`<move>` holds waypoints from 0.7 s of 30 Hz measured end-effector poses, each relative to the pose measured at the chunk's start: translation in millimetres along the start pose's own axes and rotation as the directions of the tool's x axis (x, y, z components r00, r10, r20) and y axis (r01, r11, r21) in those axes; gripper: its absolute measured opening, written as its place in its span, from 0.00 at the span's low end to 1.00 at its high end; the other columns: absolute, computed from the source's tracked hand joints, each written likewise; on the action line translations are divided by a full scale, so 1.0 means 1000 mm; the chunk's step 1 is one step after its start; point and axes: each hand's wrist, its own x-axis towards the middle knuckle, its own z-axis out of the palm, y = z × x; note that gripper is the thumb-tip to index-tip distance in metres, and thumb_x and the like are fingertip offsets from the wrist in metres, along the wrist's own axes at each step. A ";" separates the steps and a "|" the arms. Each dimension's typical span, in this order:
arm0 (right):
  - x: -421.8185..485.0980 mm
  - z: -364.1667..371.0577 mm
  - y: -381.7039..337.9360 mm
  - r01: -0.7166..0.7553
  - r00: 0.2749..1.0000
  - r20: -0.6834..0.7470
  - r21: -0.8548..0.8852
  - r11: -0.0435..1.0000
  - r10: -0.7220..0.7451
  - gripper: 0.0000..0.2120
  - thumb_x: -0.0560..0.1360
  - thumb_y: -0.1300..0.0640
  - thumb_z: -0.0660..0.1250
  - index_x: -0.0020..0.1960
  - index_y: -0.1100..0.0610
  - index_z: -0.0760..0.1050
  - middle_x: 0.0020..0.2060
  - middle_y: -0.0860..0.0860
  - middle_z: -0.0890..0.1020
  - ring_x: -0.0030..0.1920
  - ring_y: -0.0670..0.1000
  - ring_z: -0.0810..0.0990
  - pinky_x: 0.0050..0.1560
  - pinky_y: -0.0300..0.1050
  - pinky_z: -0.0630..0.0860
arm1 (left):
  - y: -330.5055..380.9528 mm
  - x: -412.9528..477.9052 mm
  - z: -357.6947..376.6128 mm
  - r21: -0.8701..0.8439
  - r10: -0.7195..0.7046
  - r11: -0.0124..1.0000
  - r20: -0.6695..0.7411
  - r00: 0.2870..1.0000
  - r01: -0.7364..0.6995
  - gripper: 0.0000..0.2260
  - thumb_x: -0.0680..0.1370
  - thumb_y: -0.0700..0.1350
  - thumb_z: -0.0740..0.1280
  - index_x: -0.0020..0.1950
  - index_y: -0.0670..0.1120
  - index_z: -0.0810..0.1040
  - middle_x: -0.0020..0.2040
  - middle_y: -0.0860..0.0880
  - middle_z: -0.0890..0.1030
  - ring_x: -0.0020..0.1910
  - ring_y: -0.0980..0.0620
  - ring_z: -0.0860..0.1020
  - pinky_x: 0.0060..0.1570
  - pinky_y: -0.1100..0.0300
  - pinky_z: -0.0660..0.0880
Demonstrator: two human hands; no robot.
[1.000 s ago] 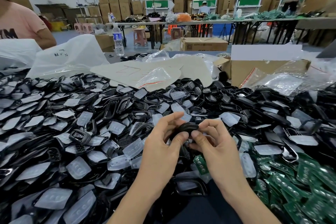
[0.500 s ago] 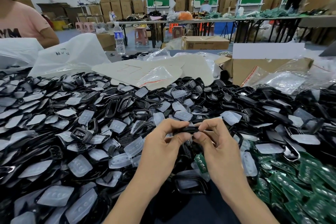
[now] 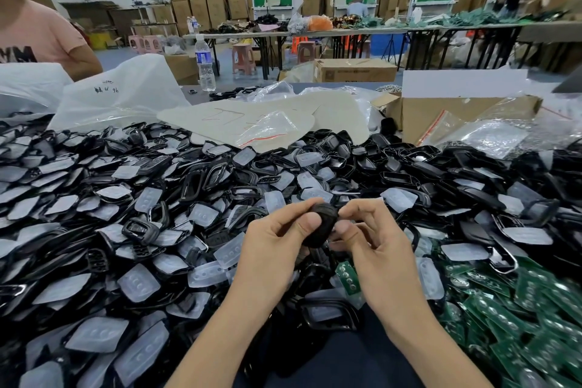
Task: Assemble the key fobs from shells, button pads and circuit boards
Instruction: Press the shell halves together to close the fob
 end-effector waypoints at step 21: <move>0.003 -0.002 -0.001 0.005 0.996 -0.085 0.081 0.997 0.002 0.05 0.77 0.47 0.69 0.50 0.40 0.74 0.46 0.46 0.82 0.46 0.49 0.83 0.51 0.51 0.79 | -0.004 -0.009 0.008 0.197 0.136 0.971 0.016 0.991 -0.136 0.08 0.78 0.47 0.71 0.53 0.61 0.82 0.45 0.57 0.85 0.41 0.57 0.83 0.43 0.66 0.77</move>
